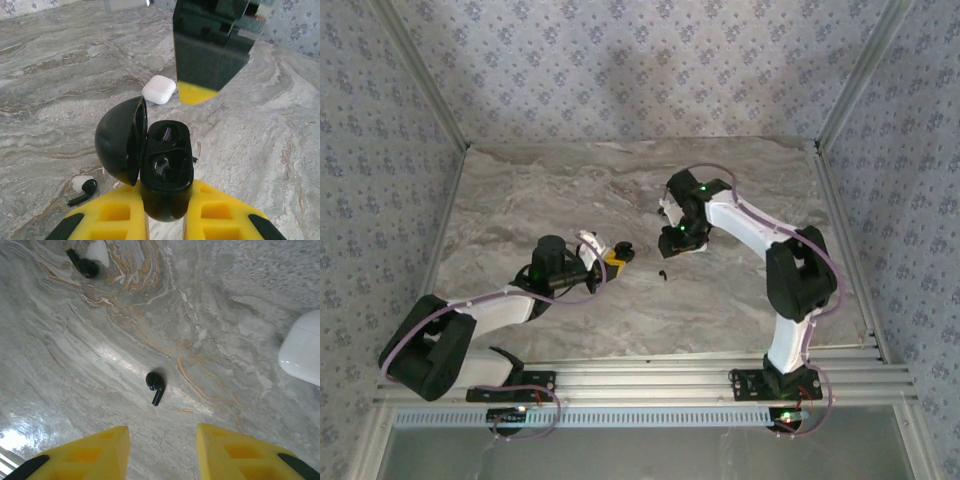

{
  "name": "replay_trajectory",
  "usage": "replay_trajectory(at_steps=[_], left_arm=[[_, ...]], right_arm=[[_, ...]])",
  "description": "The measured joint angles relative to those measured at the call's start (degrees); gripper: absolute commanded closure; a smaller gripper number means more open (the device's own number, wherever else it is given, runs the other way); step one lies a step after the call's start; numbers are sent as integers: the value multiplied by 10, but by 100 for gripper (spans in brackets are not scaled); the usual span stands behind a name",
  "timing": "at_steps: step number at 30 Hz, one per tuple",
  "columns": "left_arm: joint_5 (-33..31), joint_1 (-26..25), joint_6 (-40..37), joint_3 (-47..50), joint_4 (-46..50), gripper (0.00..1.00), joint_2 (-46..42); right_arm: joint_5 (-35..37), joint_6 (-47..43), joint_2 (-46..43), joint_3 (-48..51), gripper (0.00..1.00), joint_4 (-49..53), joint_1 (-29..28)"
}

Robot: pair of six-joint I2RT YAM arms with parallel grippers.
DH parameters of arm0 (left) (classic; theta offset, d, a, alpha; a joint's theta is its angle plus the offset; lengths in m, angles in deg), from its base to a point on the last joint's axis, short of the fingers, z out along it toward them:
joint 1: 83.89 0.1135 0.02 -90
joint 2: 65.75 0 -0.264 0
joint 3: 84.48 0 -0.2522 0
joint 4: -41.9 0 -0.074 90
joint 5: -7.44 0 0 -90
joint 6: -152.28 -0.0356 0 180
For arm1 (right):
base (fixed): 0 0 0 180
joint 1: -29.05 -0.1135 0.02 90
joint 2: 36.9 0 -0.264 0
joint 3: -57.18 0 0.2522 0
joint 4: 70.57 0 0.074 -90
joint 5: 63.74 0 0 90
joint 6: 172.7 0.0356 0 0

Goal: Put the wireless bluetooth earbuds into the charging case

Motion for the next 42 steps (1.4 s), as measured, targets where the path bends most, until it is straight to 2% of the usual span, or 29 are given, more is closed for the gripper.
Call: replay_trajectory(at_steps=[8,20,29,42], left_arm=[[-10,8,0,0,9,83,-12],[-10,23,9,0,13,83,-13],[-10,26,11,0,14,83,-13],[-10,26,11,0,18,83,-13]], right_arm=[[16,7,80,-57,59,29,-28],[34,35,128,-61,59,35,-45],[34,46,137,-56,63,25,-49],[50,49,137,-50,63,21,-58]])
